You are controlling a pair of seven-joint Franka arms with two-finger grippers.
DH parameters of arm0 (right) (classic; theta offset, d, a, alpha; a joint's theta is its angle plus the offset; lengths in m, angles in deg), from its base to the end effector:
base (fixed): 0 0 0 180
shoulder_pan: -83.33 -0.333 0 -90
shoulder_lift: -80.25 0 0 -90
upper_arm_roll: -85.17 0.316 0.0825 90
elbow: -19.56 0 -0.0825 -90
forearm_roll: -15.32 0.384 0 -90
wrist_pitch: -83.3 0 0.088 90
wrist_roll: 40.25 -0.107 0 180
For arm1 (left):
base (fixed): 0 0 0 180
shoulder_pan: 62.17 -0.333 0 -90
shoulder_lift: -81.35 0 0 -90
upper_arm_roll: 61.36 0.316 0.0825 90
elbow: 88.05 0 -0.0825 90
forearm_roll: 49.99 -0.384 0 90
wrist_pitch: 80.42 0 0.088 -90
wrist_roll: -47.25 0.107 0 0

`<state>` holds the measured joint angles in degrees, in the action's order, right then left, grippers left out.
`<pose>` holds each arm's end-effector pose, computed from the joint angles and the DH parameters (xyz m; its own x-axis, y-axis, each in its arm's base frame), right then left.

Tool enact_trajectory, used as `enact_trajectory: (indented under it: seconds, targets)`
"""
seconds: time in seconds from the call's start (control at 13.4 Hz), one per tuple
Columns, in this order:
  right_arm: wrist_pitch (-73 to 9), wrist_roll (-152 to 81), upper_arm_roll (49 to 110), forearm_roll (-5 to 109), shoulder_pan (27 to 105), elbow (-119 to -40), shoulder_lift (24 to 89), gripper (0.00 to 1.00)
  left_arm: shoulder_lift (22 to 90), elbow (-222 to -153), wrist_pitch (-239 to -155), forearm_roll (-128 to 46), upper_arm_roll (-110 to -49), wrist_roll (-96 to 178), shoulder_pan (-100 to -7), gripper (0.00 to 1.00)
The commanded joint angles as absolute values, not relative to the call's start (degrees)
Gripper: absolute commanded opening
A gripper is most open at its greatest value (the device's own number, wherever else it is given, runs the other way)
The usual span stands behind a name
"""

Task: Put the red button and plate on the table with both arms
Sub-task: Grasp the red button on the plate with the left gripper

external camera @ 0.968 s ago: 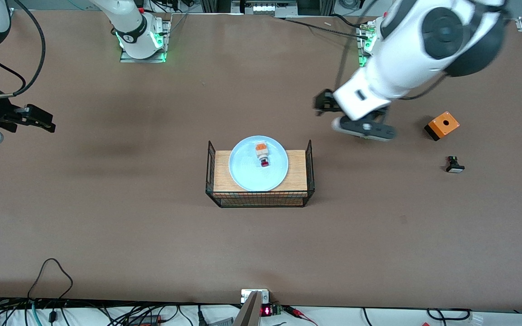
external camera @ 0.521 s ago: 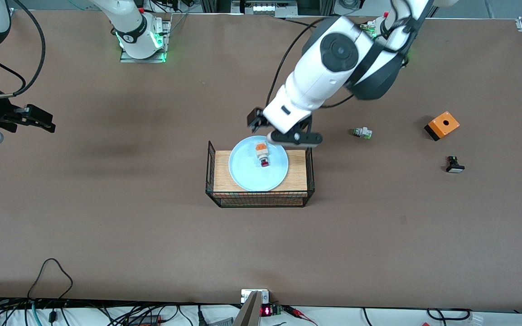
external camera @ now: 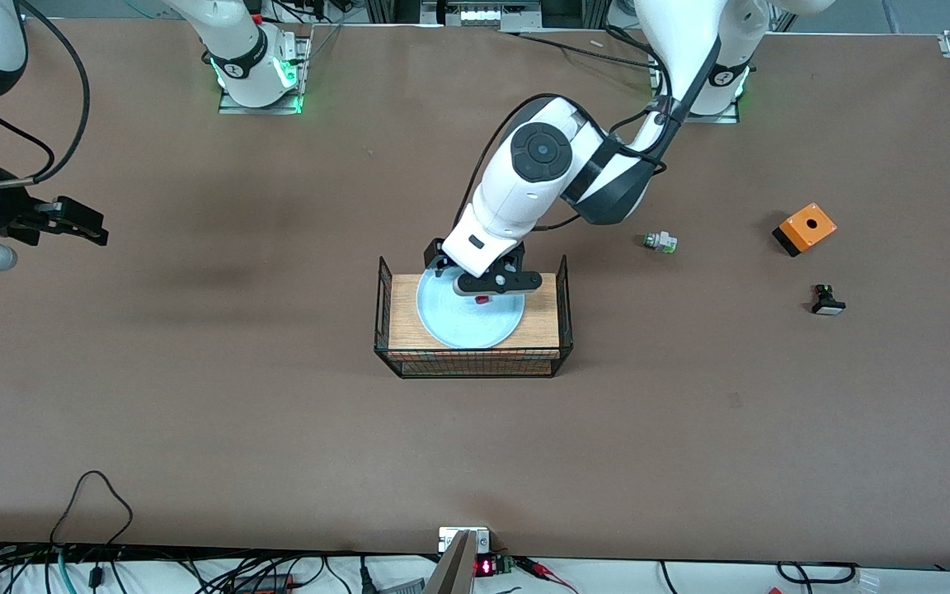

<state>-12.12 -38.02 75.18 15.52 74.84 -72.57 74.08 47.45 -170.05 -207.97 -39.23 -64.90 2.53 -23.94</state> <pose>0.5900 -0.0104 0.5541 0.9987 0.0125 -0.0492 0.0132 -0.9998 0.0133 0.5497 -0.4867 0.3700 0.9866 0.1632 -0.0076 0.1589 -0.9478 0.2764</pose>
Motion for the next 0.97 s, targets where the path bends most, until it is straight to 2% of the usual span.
enact_trajectory:
  seconds: [0.0,0.3,0.37,0.45,0.52,0.6,0.67,0.74,0.89]
  targets:
    - [-11.98,-38.50,75.33,16.46,75.07,-72.02,73.93,1.00,46.03,-168.12,-207.07,-44.08,-63.83,0.94,-22.27,1.00]
    - [-12.15,-38.32,75.42,16.37,74.72,-72.02,73.75,1.00,44.88,-168.38,-206.81,-47.35,-63.91,0.94,-20.86,1.00]
    - [-12.15,-38.67,75.42,16.37,74.80,-72.02,73.75,1.00,44.53,-168.39,-206.90,-47.44,-63.83,0.94,-20.86,0.93]
    - [-12.07,-38.76,75.42,16.46,74.72,-72.02,73.75,1.00,44.44,-168.47,-206.90,-47.61,-63.83,1.20,-20.86,0.77]
    - [-12.07,-38.85,75.42,16.46,74.63,-72.02,73.75,1.00,44.44,-168.56,-206.64,-47.62,-63.83,1.20,-20.86,0.49]
    - [-12.07,-38.93,75.42,16.46,74.46,-72.02,73.75,1.00,44.53,-168.65,-205.94,-47.62,-63.83,1.20,-20.86,0.27]
    - [-12.15,-38.93,75.42,16.55,73.58,-72.02,73.75,1.00,44.53,-168.65,-205.50,-47.62,-63.83,1.29,-20.86,0.16]
    - [-12.15,-38.93,75.42,16.81,72.97,-72.02,73.75,1.00,44.53,-168.56,-205.41,-47.62,-63.74,1.29,-20.86,0.11]
    - [-12.15,-38.93,75.42,17.25,72.43,-72.02,73.75,1.00,45.14,-168.30,-205.23,-47.62,-63.74,1.38,-21.38,0.09]
